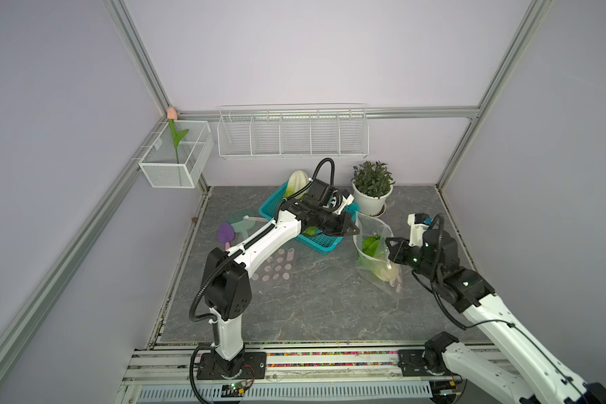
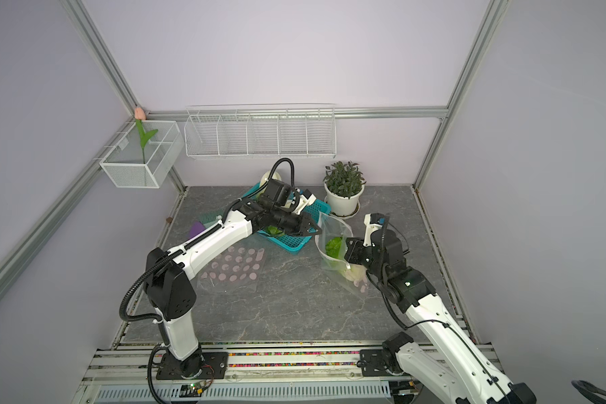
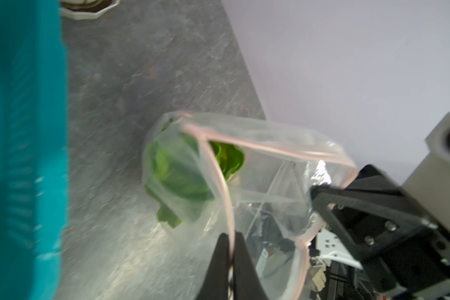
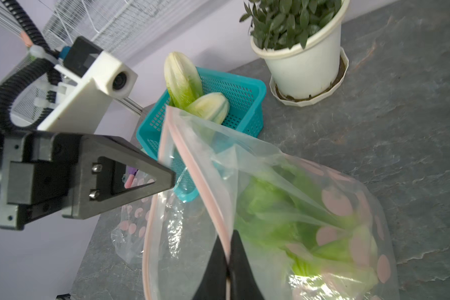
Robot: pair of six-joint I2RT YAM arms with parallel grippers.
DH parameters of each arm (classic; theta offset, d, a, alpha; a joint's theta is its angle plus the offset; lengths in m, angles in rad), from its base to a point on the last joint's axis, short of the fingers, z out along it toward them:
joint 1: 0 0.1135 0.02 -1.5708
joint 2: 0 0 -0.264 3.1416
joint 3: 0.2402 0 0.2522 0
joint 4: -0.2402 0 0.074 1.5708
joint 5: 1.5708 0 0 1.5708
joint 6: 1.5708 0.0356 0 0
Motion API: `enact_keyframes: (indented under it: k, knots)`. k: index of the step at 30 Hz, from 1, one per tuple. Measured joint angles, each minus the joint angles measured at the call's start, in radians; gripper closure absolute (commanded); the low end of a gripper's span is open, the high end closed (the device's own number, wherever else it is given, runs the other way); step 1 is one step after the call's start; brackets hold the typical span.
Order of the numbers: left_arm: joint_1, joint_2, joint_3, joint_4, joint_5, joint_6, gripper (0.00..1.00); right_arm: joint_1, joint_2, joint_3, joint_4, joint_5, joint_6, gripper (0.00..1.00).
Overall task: Put the chinese cabbages into a zipper bag and zip it
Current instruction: Adjust the zipper food storage bag at the center of the board.
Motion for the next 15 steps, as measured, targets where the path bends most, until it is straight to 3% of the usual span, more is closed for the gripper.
enact_keyframes:
  k: [5, 9, 13, 15]
  knots:
    - [0.14, -0.083, -0.072, -0.092, -0.064, 0.113, 0.42, 0.0, 0.097, -0.017, 0.127, -0.068, 0.05, 0.93]
    - [0.206, -0.16, -0.068, -0.097, -0.154, 0.206, 0.33, 0.0, 0.14, -0.016, 0.183, -0.093, 0.058, 0.93]
    - [0.279, -0.152, -0.04, -0.065, -0.289, 0.275, 0.01, 0.0, 0.165, -0.011, 0.213, -0.114, 0.058, 0.93]
    - [0.309, -0.115, -0.028, -0.042, -0.382, 0.328, 0.01, 0.0, 0.175, -0.011, 0.226, -0.126, 0.059, 0.93]
